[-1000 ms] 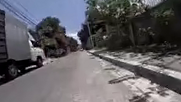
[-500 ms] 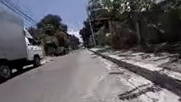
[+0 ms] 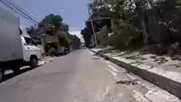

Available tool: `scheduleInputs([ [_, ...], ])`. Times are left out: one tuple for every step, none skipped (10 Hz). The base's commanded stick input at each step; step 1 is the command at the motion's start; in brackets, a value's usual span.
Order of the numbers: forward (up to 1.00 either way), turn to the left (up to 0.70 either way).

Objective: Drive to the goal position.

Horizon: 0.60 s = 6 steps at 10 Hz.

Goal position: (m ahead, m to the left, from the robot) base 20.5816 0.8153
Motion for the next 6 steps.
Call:
scheduleInputs([
  [1.0, 0.0],
  [1.0, 0.0],
  [1.0, 0.0],
  [1.0, 0.0],
  [1.0, 0.0],
  [1.0, 0.0],
])
